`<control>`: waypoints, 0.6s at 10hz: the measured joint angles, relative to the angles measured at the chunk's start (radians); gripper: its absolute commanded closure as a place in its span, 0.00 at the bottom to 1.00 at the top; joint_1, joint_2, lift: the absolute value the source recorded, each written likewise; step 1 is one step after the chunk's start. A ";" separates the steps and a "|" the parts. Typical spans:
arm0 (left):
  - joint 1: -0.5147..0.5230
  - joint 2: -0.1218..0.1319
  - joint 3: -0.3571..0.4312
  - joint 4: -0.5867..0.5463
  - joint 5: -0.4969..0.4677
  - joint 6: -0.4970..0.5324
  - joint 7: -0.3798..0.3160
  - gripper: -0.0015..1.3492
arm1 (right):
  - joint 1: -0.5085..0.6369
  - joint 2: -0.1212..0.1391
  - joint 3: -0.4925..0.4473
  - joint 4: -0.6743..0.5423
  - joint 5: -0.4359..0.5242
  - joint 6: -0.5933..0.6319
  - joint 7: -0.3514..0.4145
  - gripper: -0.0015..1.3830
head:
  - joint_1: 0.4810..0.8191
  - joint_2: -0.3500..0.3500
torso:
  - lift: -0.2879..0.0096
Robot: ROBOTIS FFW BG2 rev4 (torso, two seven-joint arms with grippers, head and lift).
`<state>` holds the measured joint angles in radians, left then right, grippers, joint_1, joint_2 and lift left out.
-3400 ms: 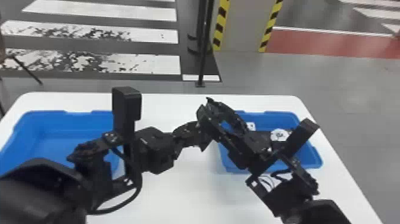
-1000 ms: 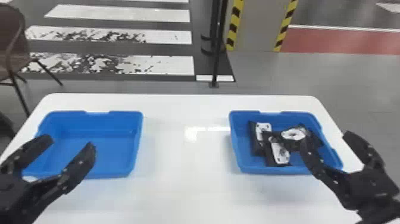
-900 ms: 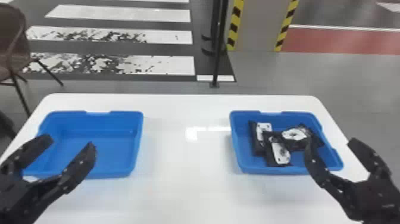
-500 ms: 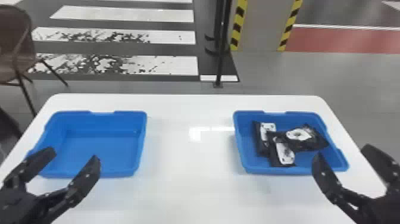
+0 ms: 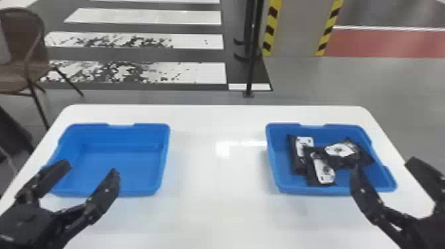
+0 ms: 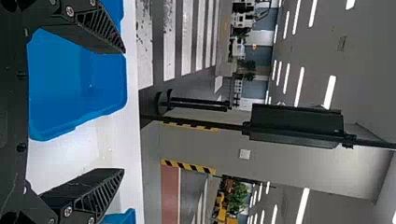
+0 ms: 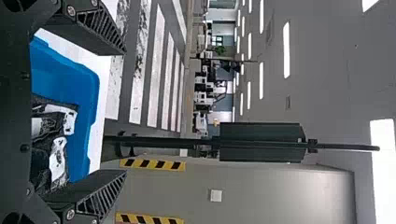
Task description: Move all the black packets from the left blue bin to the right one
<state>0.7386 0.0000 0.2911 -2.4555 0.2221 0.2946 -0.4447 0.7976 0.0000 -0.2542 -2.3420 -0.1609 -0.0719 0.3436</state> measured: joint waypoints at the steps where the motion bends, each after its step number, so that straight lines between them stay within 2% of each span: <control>1: -0.001 0.000 -0.004 0.000 -0.001 0.001 0.000 0.11 | -0.008 0.000 0.013 0.009 0.003 -0.003 0.000 0.09 | 0.63 0.46 | 0.50; 6: 0.003 0.000 -0.008 0.000 0.000 0.007 0.003 0.11 | -0.014 0.000 0.028 0.019 0.000 -0.007 0.000 0.09 | 0.63 0.48 | 0.50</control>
<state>0.7416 0.0000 0.2830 -2.4555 0.2223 0.3012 -0.4418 0.7835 0.0000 -0.2258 -2.3231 -0.1612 -0.0786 0.3436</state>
